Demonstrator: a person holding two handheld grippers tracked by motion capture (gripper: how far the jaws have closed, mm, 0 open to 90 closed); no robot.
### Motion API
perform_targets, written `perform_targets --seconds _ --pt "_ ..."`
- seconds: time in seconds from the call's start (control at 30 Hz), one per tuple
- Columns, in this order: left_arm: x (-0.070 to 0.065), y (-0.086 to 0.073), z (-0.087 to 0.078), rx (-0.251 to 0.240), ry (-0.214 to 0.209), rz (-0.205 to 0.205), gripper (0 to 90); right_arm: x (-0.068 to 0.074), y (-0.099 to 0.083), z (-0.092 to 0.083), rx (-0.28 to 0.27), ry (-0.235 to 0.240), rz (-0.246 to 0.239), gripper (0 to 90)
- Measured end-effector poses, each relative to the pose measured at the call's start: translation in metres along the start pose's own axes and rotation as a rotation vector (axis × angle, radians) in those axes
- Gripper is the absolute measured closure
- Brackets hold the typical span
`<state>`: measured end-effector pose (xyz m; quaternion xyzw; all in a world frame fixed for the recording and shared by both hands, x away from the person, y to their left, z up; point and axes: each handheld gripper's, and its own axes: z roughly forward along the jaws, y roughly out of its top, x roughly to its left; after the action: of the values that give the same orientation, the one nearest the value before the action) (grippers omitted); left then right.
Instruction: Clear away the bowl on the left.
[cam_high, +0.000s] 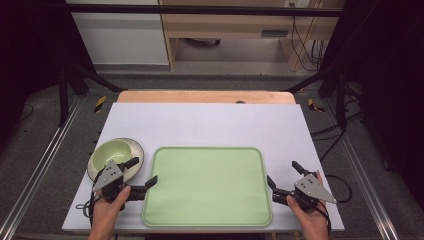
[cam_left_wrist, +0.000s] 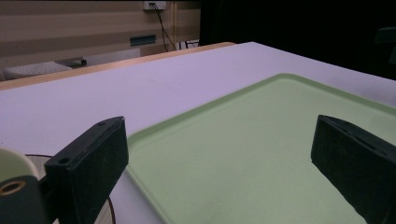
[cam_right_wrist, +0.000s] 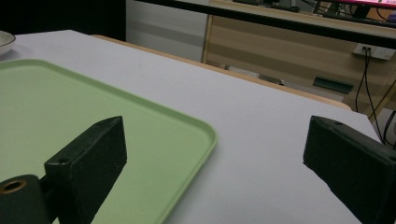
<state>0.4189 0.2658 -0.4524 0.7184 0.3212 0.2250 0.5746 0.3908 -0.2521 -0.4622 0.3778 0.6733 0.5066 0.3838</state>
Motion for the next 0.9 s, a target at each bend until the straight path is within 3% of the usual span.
perform_targets --seconds 0.1,0.2,0.33,0.43,0.5,0.63,0.67,0.73,0.8,0.9 --pt "-0.002 0.001 0.000 -0.005 0.001 0.002 4.0 0.001 0.001 0.001 -0.006 0.004 0.006 5.9" --pt "-0.002 0.002 0.003 0.034 0.037 0.046 4.1 0.001 0.001 0.003 -0.007 0.005 0.028 5.1" --pt "0.000 0.008 0.007 0.037 0.048 0.033 4.4 0.000 0.004 0.005 -0.012 0.015 0.063 4.2" --pt "0.002 0.018 0.009 0.051 0.050 0.063 4.3 0.001 0.005 0.005 -0.013 0.012 0.057 4.2" --pt "0.006 0.025 0.009 0.039 0.060 0.059 4.4 0.001 0.004 0.004 -0.006 0.004 0.048 4.5" --pt "0.023 0.046 0.016 0.030 0.095 0.063 4.9 0.000 0.004 -0.001 -0.016 -0.005 0.042 5.5" --pt "0.028 0.052 0.018 0.030 0.100 0.079 4.7 0.000 0.004 -0.003 -0.017 -0.005 0.040 5.9" --pt "0.039 0.064 0.018 0.058 0.117 0.169 4.7 -0.002 0.004 -0.006 -0.011 -0.002 0.048 7.3" --pt "0.050 0.072 0.016 0.054 0.072 0.155 4.6 -0.004 0.004 -0.007 -0.006 -0.005 0.056 7.8" --pt "0.064 0.077 0.008 0.033 0.096 0.149 4.4 -0.006 0.005 -0.007 -0.013 -0.023 0.061 7.7"
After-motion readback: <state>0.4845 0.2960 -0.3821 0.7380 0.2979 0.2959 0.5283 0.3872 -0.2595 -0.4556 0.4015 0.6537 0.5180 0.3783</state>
